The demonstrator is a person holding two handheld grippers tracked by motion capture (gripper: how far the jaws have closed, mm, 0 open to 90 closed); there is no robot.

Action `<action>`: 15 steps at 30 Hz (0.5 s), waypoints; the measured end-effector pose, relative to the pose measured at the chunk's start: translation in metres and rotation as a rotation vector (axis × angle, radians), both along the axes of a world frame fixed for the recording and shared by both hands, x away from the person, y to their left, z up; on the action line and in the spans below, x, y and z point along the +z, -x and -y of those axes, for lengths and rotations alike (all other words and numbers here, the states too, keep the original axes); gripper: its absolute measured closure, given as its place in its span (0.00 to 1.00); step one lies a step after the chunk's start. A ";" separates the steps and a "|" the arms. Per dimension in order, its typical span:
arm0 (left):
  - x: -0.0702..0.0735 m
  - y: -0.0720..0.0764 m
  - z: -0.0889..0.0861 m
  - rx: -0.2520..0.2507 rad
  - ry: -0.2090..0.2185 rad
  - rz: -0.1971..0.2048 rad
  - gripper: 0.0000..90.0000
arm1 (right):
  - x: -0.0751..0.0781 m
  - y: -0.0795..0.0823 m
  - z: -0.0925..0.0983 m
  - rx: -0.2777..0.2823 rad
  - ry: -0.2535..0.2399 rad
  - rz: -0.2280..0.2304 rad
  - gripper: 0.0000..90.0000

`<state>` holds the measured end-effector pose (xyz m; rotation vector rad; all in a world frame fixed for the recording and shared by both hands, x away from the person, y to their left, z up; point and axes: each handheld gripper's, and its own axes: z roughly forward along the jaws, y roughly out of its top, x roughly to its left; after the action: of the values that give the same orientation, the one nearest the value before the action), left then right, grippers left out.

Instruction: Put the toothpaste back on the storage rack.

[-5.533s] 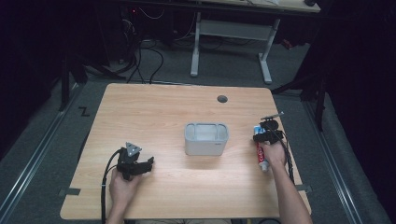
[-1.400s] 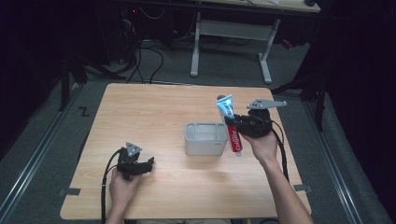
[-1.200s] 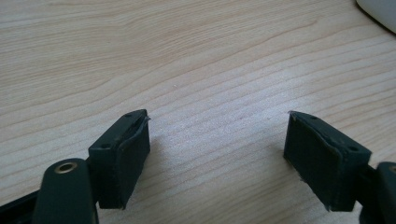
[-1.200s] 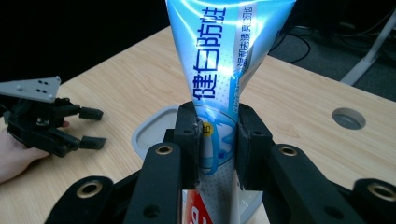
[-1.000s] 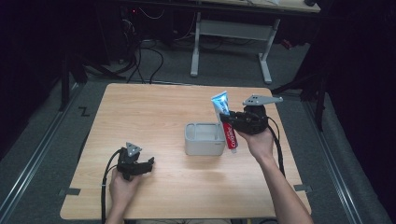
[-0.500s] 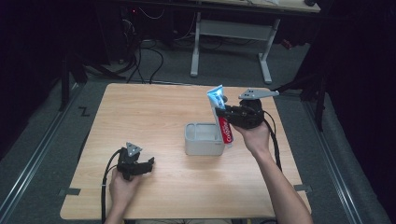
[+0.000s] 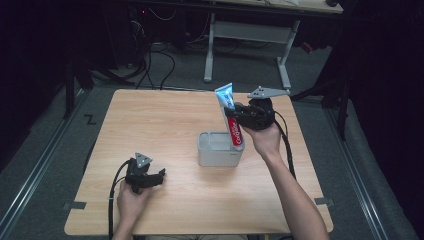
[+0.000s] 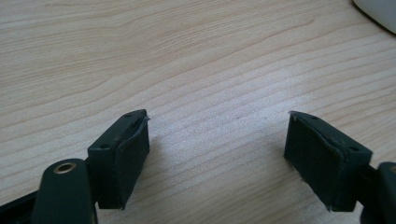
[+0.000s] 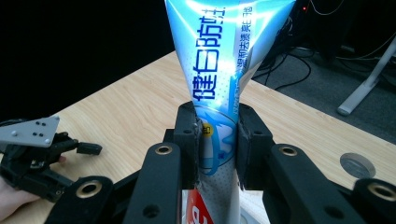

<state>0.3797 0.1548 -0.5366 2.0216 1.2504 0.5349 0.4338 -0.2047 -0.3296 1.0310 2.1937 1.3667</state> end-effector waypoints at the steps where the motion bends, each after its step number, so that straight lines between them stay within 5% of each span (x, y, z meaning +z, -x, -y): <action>1: 0.000 0.000 0.000 0.000 0.000 0.000 0.25 | -0.001 -0.002 -0.001 -0.002 -0.004 -0.003 0.82; 15: 0.000 0.000 0.000 0.000 0.000 0.000 0.25 | -0.008 -0.013 -0.017 0.001 -0.014 0.016 0.81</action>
<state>0.3797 0.1548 -0.5366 2.0218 1.2501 0.5356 0.4464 -0.1874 -0.3373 1.0205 2.1769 1.3876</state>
